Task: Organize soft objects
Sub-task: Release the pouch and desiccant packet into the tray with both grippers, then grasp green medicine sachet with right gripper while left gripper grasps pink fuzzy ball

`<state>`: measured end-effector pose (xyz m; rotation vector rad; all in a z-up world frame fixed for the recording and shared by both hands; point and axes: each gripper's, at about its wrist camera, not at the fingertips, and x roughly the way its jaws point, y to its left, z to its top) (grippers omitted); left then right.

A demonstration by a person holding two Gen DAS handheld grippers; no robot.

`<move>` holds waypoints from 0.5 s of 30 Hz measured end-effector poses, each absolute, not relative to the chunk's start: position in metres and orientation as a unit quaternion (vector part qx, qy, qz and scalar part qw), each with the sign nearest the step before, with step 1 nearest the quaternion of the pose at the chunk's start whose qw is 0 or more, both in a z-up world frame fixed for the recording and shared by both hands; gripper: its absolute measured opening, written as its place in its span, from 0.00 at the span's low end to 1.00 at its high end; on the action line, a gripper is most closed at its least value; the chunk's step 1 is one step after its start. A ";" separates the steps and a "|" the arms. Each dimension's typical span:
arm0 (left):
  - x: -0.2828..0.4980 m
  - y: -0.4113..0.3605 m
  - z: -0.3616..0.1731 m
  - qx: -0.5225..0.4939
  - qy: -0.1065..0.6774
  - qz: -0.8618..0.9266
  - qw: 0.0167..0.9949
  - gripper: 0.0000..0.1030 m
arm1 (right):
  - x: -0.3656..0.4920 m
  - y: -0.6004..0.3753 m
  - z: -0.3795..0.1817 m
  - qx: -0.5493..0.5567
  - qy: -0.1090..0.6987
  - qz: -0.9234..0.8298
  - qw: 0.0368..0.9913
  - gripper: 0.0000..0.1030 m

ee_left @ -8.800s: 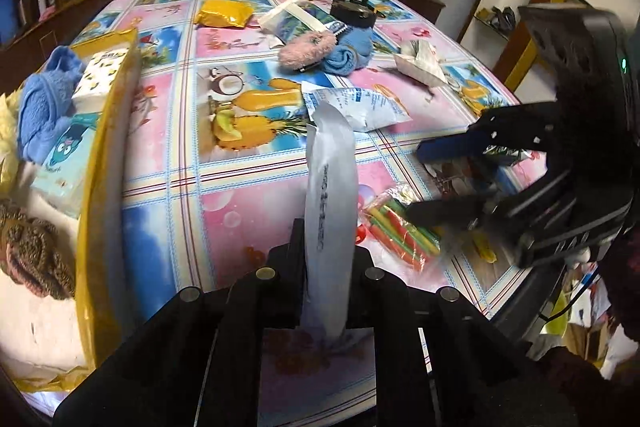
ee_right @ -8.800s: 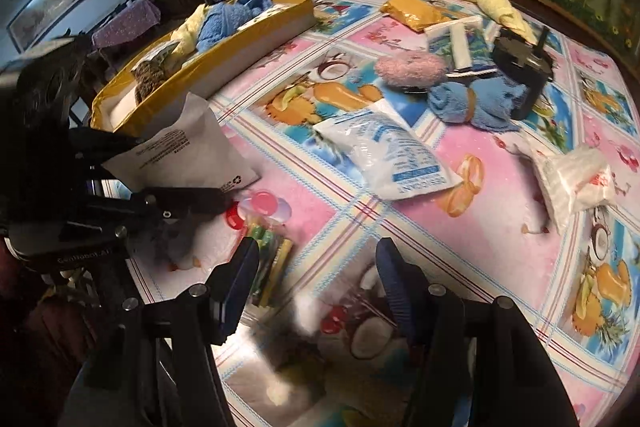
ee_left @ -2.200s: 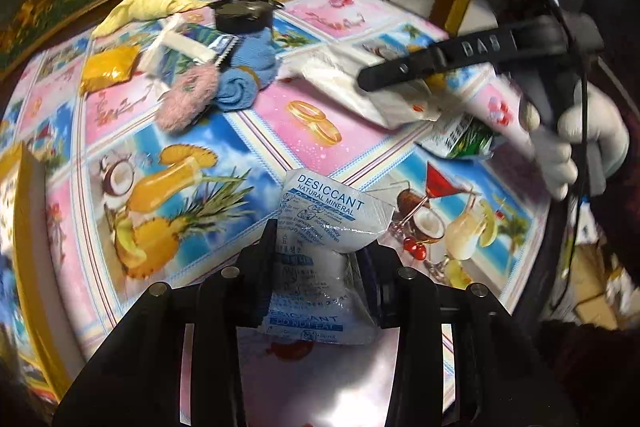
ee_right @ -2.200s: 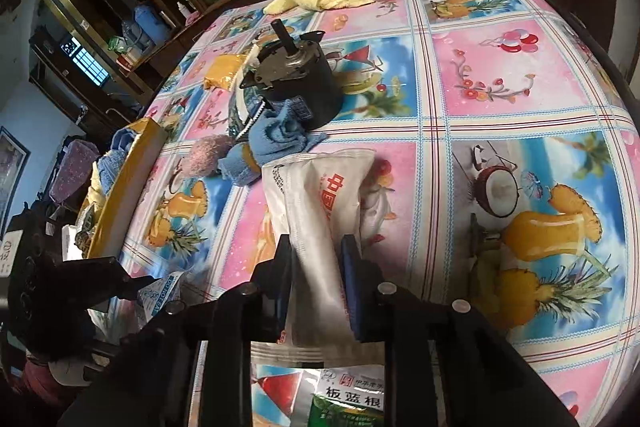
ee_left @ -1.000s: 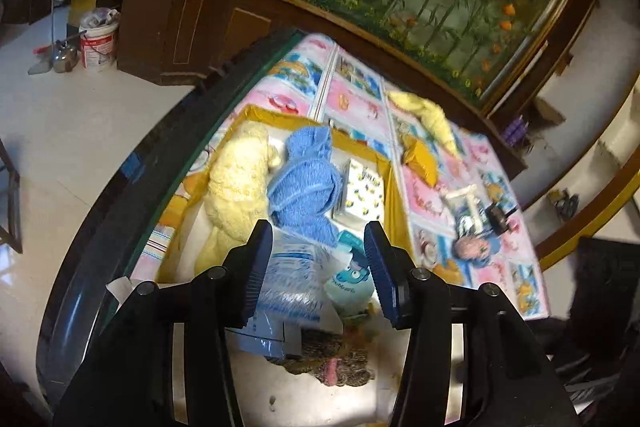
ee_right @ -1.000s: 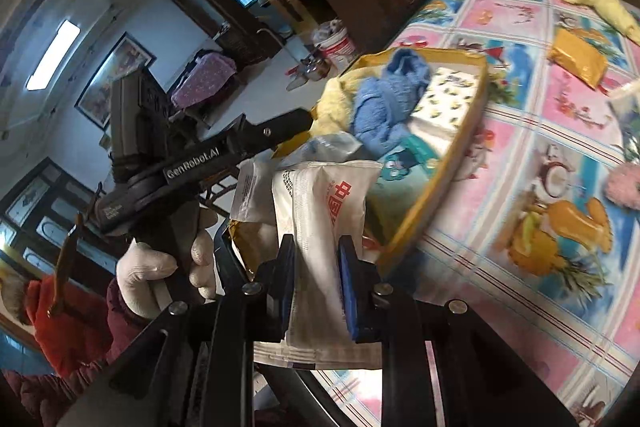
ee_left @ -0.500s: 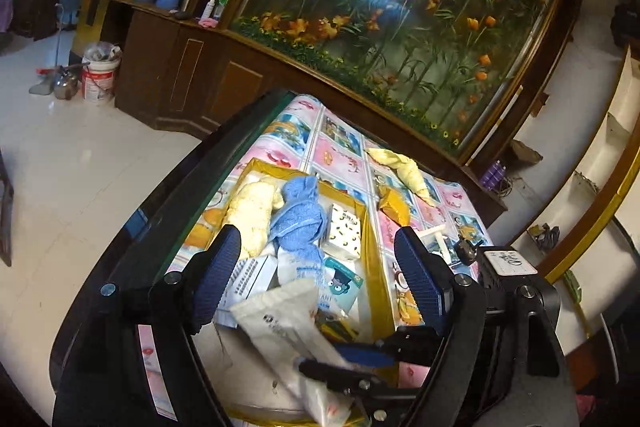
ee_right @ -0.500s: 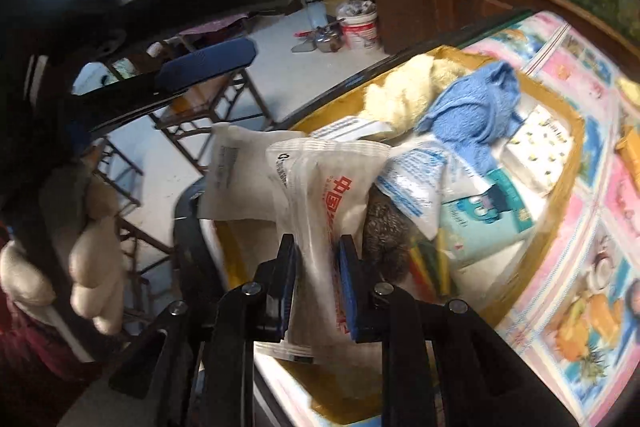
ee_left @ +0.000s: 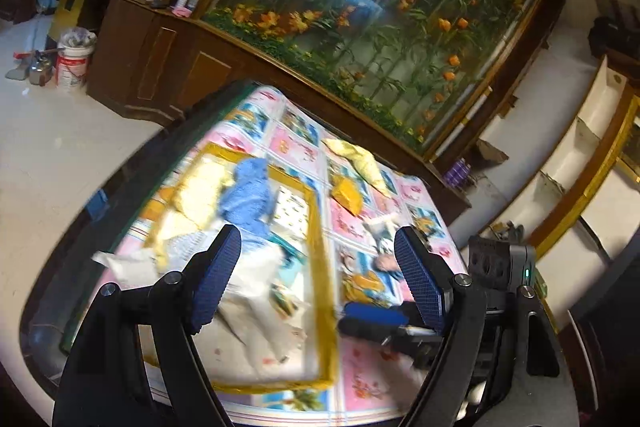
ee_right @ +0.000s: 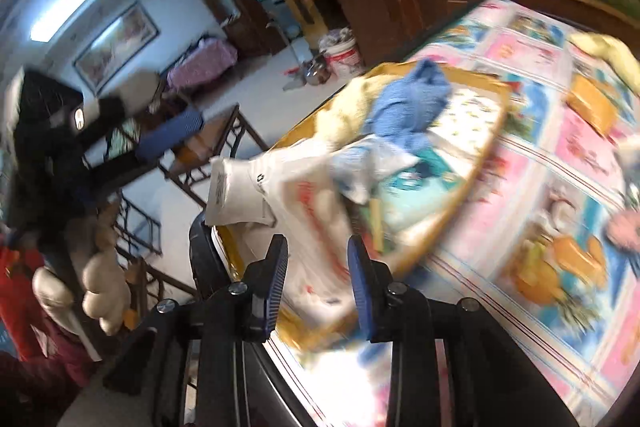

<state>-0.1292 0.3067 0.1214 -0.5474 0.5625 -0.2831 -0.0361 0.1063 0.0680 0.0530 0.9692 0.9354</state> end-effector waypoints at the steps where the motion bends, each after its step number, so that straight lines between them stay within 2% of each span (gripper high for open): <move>1: -0.128 0.299 0.122 -0.262 0.279 -0.148 0.912 0.78 | -0.034 0.083 0.070 0.038 0.446 0.419 0.790 0.30; 6: -0.116 0.243 0.114 -0.240 0.317 -0.224 0.890 0.78 | -0.030 -0.046 0.070 0.089 0.445 0.293 0.841 0.34; 10: -0.101 0.180 0.091 -0.195 0.385 -0.267 0.862 0.78 | -0.034 -0.144 0.058 0.149 0.457 0.196 0.855 0.35; 15: -0.095 0.109 0.060 -0.108 0.447 -0.280 0.842 0.78 | -0.057 -0.194 0.050 0.176 0.454 0.146 0.861 0.35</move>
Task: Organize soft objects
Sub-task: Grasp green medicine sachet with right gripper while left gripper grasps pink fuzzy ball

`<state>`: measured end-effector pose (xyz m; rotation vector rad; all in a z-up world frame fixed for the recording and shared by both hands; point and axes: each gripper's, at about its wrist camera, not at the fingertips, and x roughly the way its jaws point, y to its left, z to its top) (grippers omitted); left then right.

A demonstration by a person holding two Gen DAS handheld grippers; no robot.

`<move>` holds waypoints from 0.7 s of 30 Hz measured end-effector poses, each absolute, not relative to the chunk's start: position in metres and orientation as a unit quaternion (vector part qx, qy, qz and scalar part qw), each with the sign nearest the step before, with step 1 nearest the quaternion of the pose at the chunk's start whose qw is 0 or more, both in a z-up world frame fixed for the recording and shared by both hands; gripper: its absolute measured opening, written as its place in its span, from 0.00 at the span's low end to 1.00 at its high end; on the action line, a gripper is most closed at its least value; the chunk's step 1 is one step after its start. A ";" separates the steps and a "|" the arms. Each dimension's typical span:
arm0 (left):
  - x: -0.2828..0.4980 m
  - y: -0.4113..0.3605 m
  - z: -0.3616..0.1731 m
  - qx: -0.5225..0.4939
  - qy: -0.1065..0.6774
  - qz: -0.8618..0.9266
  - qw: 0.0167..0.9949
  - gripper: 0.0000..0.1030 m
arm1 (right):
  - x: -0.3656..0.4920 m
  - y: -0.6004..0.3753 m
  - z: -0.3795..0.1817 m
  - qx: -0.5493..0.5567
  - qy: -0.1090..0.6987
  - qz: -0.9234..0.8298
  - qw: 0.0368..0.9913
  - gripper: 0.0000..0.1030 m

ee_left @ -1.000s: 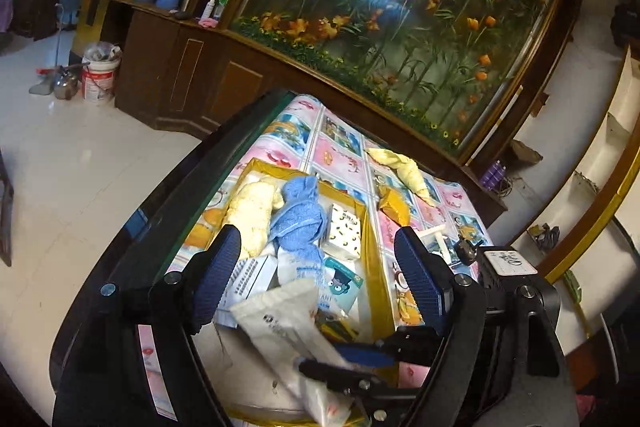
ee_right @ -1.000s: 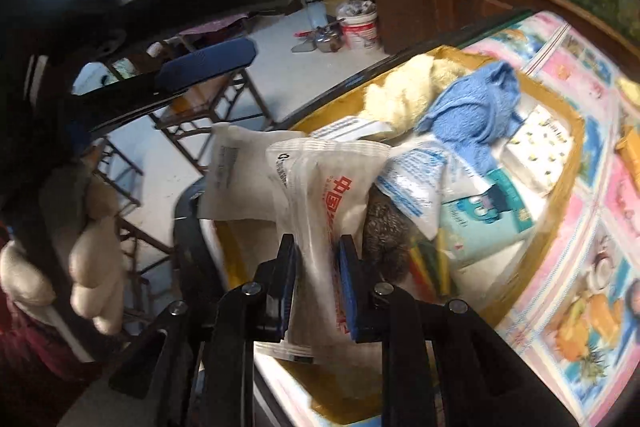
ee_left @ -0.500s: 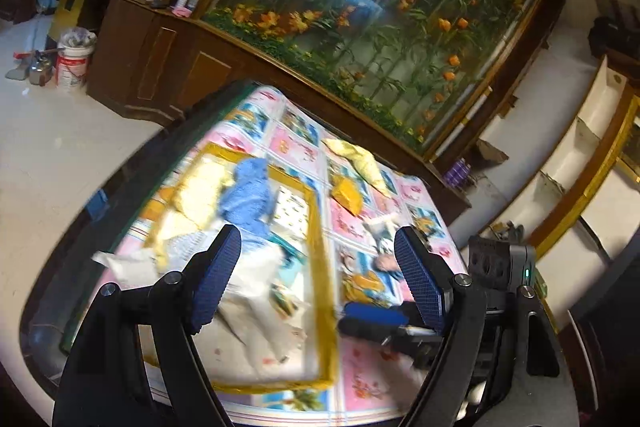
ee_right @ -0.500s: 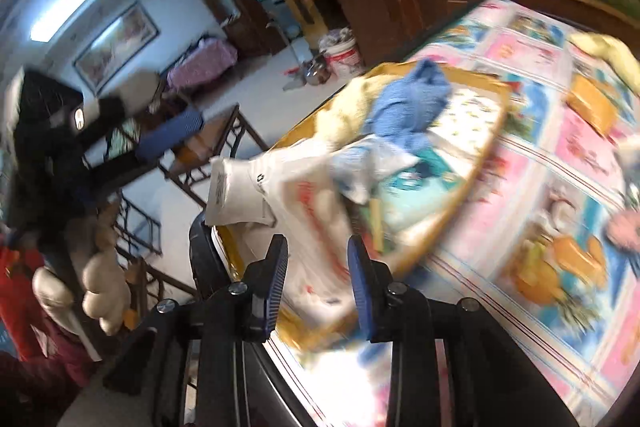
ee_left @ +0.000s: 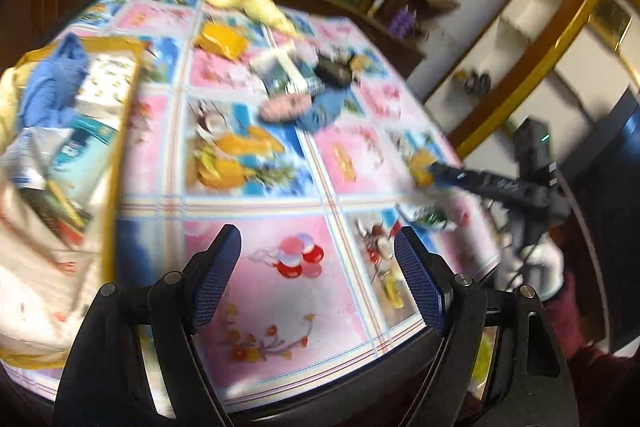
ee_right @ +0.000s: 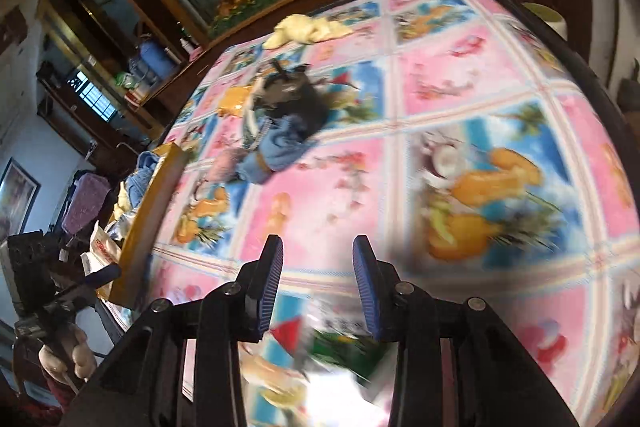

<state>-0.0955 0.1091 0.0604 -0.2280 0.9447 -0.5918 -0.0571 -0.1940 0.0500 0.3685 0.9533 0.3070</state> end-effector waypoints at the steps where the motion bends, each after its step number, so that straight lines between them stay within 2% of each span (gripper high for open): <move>1: -0.094 0.098 0.054 -0.092 0.457 -0.278 0.840 0.78 | -0.063 -0.197 0.046 0.173 0.459 0.143 0.860 0.35; 10: -0.090 0.059 0.015 -0.029 0.496 -0.251 0.831 0.78 | -0.102 -0.209 0.027 0.127 0.487 0.148 0.851 0.36; 17: -0.086 0.071 0.013 -0.097 0.487 -0.271 0.825 0.85 | -0.091 -0.191 0.021 0.126 0.481 0.175 0.850 0.39; 19: -0.083 0.079 0.012 -0.124 0.488 -0.287 0.815 0.86 | -0.089 -0.181 0.022 0.114 0.481 0.185 0.849 0.42; 21: -0.080 0.079 0.014 -0.120 0.495 -0.298 0.807 0.86 | -0.089 -0.170 0.023 0.088 0.479 0.191 0.853 0.59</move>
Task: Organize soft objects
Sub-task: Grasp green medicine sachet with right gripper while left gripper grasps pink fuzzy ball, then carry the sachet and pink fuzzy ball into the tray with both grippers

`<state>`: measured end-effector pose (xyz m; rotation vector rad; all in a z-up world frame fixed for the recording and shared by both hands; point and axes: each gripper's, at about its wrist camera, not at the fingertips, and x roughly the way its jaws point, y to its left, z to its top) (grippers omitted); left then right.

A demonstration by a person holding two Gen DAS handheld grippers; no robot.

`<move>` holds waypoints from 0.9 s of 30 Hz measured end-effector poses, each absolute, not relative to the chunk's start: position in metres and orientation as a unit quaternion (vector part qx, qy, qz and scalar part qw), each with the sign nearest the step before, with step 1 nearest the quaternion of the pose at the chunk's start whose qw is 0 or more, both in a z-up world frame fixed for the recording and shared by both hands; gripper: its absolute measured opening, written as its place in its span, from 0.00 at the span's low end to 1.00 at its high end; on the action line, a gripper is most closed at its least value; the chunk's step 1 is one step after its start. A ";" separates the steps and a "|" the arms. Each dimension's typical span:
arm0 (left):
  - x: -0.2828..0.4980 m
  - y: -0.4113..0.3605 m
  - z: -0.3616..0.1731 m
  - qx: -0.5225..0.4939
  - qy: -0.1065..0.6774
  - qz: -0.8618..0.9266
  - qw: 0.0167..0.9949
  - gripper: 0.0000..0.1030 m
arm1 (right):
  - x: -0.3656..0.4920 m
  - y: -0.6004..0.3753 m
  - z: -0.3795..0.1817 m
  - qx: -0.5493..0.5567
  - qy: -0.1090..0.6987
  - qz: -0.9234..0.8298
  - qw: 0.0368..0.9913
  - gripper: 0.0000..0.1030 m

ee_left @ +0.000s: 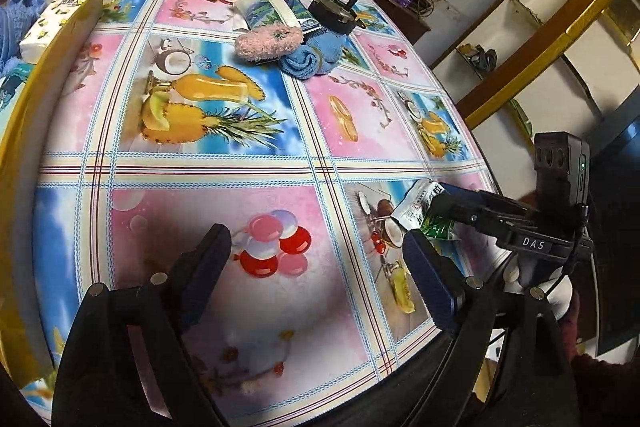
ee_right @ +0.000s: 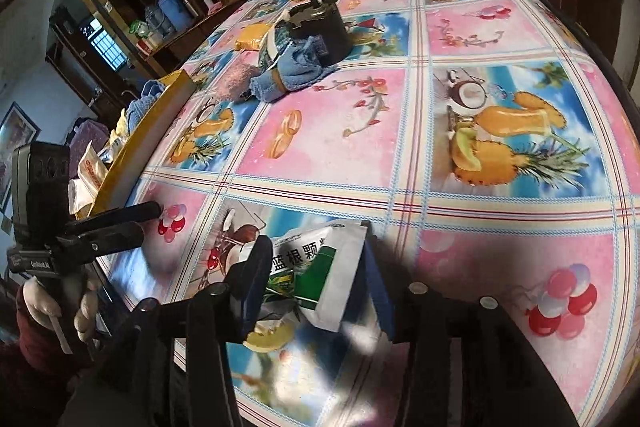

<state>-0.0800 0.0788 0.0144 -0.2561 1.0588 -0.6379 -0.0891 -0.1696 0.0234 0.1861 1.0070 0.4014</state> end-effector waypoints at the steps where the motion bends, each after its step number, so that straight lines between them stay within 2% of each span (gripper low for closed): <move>1: -0.078 0.076 0.016 -0.106 0.503 -0.302 0.803 0.86 | -0.090 -0.162 0.024 0.071 0.477 0.195 0.854 0.64; 2: -0.076 0.074 0.018 -0.097 0.512 -0.298 0.799 0.85 | -0.091 -0.154 0.024 0.050 0.476 0.198 0.855 0.70; 4: -0.069 0.072 0.029 -0.079 0.500 -0.287 0.813 0.85 | -0.094 -0.135 0.022 -0.017 0.470 0.185 0.863 0.70; 5: -0.065 0.069 0.035 -0.065 0.489 -0.280 0.824 0.85 | -0.096 -0.126 0.021 -0.052 0.470 0.178 0.863 0.68; 6: -0.060 0.066 0.041 -0.051 0.480 -0.271 0.833 0.85 | -0.098 -0.119 0.020 -0.080 0.468 0.177 0.862 0.62; 7: -0.053 0.063 0.046 -0.039 0.472 -0.265 0.840 0.85 | -0.100 -0.115 0.020 -0.082 0.466 0.187 0.861 0.59; 9: -0.037 0.053 0.054 -0.011 0.450 -0.259 0.855 0.85 | -0.100 -0.117 0.022 -0.068 0.464 0.202 0.860 0.48; 15: 0.016 0.018 0.044 0.129 0.411 -0.240 0.870 0.85 | -0.094 -0.133 0.023 -0.025 0.464 0.218 0.858 0.46; 21: 0.052 0.014 0.031 0.185 0.411 -0.250 0.857 0.83 | -0.093 -0.132 0.024 -0.029 0.464 0.225 0.856 0.47; 22: 0.055 0.011 0.026 0.193 0.416 -0.259 0.850 0.74 | -0.092 -0.132 0.024 -0.028 0.465 0.226 0.856 0.47; 23: 0.055 0.009 0.022 0.200 0.423 -0.266 0.843 0.59 | -0.092 -0.132 0.024 -0.027 0.465 0.227 0.855 0.47; 24: 0.056 0.004 0.015 0.206 0.436 -0.274 0.832 0.51 | -0.092 -0.133 0.024 -0.026 0.466 0.227 0.855 0.47; 26: 0.052 0.000 0.011 0.197 0.438 -0.289 0.828 0.26 | -0.091 -0.132 0.024 -0.028 0.466 0.226 0.855 0.47; 27: 0.052 0.000 0.009 0.189 0.446 -0.292 0.825 0.24 | -0.091 -0.131 0.023 -0.031 0.465 0.223 0.856 0.46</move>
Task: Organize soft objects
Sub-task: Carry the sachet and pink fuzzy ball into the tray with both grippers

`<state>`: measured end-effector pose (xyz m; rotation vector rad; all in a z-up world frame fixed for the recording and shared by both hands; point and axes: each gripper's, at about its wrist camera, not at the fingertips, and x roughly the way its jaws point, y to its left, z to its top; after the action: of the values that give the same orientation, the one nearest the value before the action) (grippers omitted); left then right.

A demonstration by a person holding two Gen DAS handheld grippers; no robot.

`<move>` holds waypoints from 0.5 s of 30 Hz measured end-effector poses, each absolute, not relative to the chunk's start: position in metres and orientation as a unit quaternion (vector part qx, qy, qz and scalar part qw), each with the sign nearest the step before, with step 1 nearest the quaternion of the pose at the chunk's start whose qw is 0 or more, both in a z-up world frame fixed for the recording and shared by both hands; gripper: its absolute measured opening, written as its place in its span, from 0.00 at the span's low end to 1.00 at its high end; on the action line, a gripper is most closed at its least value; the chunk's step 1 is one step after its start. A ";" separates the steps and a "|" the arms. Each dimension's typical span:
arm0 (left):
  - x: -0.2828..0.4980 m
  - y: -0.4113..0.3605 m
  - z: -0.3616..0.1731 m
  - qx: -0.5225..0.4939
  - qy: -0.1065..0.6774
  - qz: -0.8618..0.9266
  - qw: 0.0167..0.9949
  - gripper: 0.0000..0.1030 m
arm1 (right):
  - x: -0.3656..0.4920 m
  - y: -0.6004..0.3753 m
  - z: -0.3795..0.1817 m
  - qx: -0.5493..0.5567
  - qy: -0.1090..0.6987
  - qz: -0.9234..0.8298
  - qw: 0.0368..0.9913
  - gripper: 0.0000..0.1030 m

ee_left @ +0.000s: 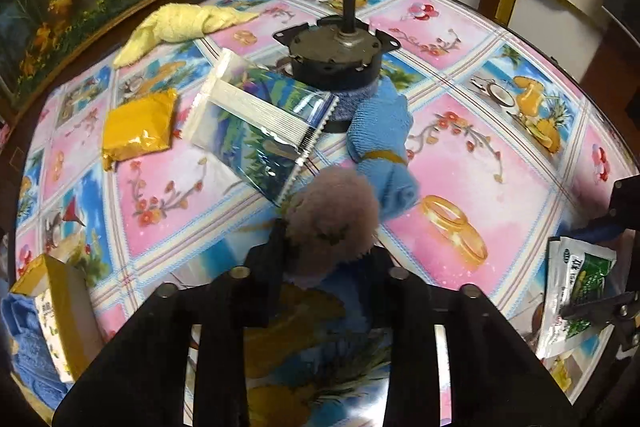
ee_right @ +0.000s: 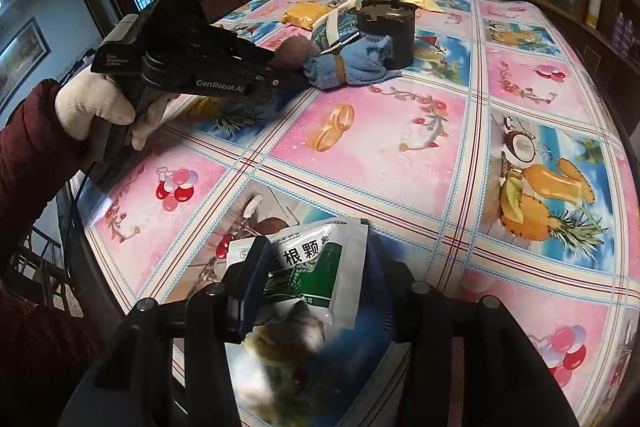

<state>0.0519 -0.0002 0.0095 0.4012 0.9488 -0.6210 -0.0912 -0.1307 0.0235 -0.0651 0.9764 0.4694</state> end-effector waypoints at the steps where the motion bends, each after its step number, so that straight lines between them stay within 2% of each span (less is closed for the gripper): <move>1: 0.050 0.000 0.010 0.185 0.445 -0.290 0.827 0.24 | -0.093 -0.130 0.024 -0.034 0.463 0.220 0.858 0.44; 2: 0.046 -0.002 0.011 0.186 0.441 -0.289 0.829 0.24 | -0.095 -0.128 0.024 -0.034 0.462 0.221 0.858 0.31; 3: 0.043 -0.001 0.013 0.184 0.437 -0.288 0.832 0.24 | -0.097 -0.127 0.024 -0.025 0.462 0.230 0.856 0.23; 4: 0.039 0.000 0.016 0.177 0.434 -0.290 0.834 0.23 | -0.099 -0.126 0.025 -0.020 0.460 0.231 0.857 0.20; 8: 0.019 0.017 0.040 0.130 0.413 -0.297 0.851 0.23 | -0.108 -0.123 0.034 0.002 0.445 0.235 0.864 0.14; 15: -0.040 0.071 0.090 0.045 0.365 -0.300 0.880 0.23 | -0.115 -0.113 0.048 0.016 0.432 0.240 0.869 0.14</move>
<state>-0.0402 0.0709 0.0896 0.0942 0.7608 -0.6251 -0.1151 -0.1133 0.0484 0.0342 0.9047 0.5025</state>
